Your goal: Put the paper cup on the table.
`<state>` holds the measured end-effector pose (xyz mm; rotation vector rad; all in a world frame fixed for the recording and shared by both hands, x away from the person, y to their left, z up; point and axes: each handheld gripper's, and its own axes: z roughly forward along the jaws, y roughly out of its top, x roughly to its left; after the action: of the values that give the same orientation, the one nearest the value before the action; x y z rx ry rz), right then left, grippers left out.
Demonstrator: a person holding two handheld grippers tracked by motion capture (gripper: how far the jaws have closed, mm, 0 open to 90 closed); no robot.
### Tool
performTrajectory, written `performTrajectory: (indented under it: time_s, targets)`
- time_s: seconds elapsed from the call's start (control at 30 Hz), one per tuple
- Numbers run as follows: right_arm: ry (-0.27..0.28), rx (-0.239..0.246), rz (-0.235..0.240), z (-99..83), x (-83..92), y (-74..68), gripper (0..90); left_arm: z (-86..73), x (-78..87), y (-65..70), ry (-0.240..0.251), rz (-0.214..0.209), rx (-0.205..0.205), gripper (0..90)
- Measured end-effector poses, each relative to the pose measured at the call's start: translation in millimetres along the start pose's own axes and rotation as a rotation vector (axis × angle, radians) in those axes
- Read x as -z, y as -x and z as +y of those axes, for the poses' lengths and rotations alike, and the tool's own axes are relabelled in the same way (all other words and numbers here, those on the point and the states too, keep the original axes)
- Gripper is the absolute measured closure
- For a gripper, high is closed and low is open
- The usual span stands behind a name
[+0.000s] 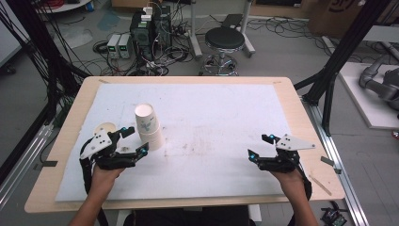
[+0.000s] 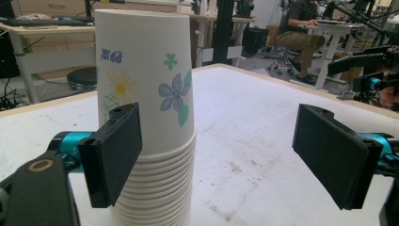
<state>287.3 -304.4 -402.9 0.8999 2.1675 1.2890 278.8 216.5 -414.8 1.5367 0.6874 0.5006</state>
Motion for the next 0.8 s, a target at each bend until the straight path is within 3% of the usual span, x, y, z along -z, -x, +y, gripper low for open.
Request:
performTrajectory:
  time_s: [0.8]
  targets:
    - [0.002, -0.002, -0.022, 0.0, 2.6, -3.9, 20.3, -6.0, -0.8, -0.7, -0.024, 0.006, -0.008, 16.6]
